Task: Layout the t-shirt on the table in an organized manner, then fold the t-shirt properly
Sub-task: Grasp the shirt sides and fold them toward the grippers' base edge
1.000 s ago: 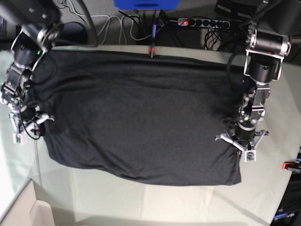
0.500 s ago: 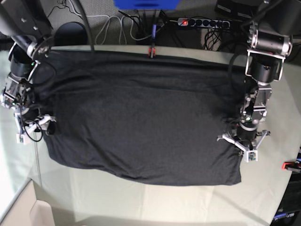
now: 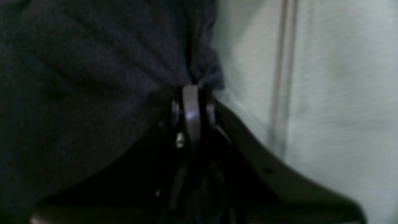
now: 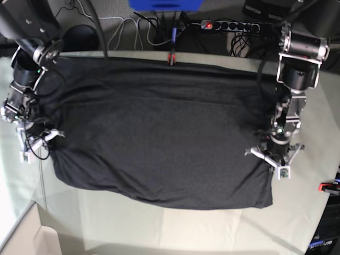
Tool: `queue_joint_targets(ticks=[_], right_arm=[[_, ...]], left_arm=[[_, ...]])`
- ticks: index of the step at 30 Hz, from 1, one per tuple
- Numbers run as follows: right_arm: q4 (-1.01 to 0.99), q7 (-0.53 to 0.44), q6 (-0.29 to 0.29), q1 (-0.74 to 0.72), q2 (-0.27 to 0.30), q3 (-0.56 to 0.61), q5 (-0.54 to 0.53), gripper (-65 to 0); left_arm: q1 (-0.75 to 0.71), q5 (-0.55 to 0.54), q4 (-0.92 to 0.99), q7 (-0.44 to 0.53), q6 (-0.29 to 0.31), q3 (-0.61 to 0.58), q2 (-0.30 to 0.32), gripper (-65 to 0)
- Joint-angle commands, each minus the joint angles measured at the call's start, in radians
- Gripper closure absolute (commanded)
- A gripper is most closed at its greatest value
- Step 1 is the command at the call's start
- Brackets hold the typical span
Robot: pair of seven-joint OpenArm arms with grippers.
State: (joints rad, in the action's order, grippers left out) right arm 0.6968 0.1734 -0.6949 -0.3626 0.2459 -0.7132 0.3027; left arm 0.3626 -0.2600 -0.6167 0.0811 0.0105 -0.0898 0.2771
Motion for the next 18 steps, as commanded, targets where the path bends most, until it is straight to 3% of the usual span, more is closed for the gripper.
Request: queue_joint_targets(ticks=[1,9,14,18], right_arm=[[0.056,-0.027,-0.003,0.001,0.019,-0.015,-0.021,0.0],[0.332,-0.027,-0.003,0.162,-0.061,-0.032,-0.139,0.0],[0.429,-0.027,-0.003,0.244,-0.067,-0.032,-0.207,0.0],[0.476,-0.027,-0.003,0.305,-0.052,-0.032,-0.27,0.0]], left_arm=[[0.019,-0.002,-0.038,0.032,-0.004,0.005,0.012,-0.2],[-0.093,-0.003,-0.253,0.03,-0.013,0.005,0.032,-0.2],[-0.147,-0.003,-0.325,0.027,-0.01,0.061,0.043,-0.2],[-0.185,0.001,-0.408,-0.057,-0.005,0.129,0.043,-0.2]])
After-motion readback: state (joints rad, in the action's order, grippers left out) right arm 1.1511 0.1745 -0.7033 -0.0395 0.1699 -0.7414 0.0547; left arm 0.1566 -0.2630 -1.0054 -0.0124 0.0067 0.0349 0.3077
